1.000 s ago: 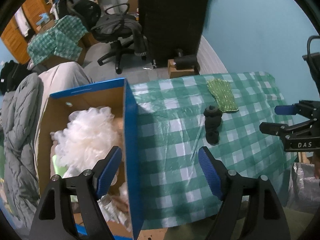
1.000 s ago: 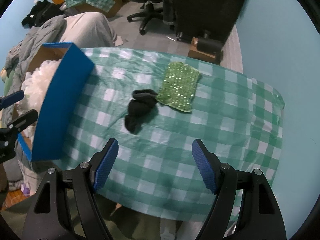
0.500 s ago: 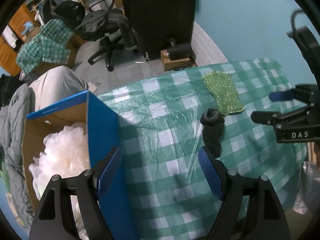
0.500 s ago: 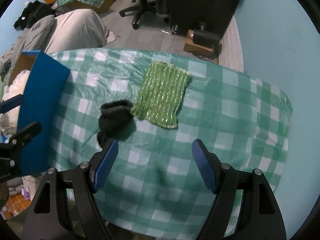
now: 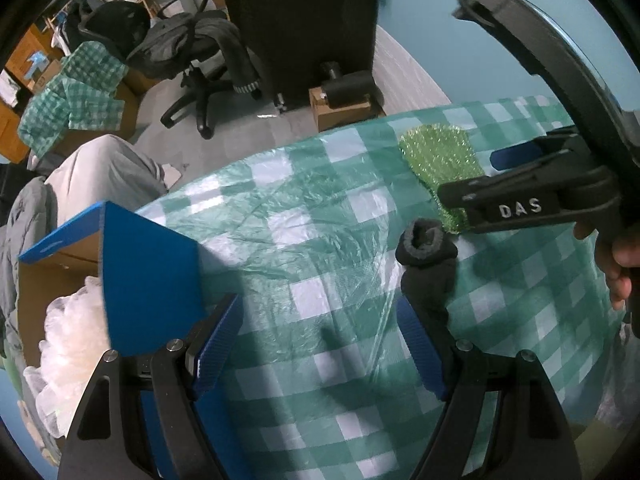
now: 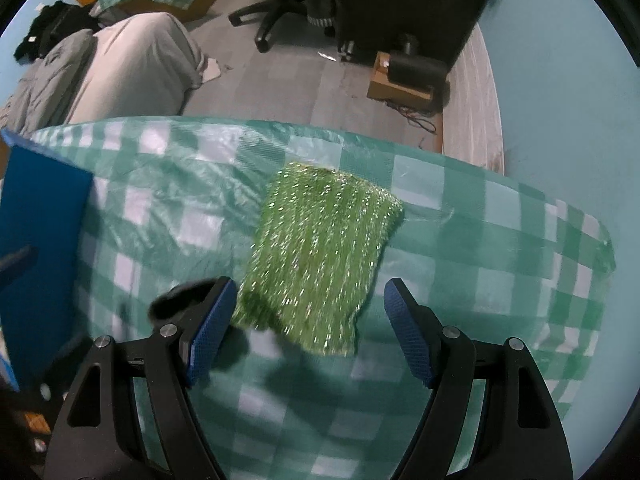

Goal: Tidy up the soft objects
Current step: 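Grasp the black sock with the left tool while the right tool grasps the green glittery scrubber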

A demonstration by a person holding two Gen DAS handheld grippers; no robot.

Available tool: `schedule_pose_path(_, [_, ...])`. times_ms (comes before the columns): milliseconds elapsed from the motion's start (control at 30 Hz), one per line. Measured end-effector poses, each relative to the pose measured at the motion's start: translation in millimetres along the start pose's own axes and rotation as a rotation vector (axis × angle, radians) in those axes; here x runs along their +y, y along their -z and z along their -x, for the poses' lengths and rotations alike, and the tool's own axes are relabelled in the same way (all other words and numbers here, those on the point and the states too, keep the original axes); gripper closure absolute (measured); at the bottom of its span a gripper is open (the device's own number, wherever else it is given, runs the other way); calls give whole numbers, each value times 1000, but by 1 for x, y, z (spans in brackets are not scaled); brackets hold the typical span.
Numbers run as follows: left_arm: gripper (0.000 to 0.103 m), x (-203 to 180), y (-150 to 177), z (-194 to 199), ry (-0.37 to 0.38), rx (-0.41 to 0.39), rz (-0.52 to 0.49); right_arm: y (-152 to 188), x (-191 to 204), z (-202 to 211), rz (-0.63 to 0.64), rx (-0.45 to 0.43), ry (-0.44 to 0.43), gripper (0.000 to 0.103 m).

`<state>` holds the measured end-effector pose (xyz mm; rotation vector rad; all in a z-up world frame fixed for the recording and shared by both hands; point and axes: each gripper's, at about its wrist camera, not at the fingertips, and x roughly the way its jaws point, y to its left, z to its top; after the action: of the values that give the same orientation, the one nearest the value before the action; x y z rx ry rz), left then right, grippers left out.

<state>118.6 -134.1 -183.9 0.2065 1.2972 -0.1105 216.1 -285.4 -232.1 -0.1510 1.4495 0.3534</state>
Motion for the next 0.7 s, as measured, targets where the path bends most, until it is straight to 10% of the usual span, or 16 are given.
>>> schedule_pose_path(367, [23,-3,-9,-9,41,15,2,10,11,-19,93,10,72,33])
schedule_pose_path(533, [23,-11,-9,-9,62,22,-17,20,7,-11,119,3,67,77])
schedule_pose_path(700, [21,-22,-9,-6,98,20,-50,40,-1,-5,133,3,44,88])
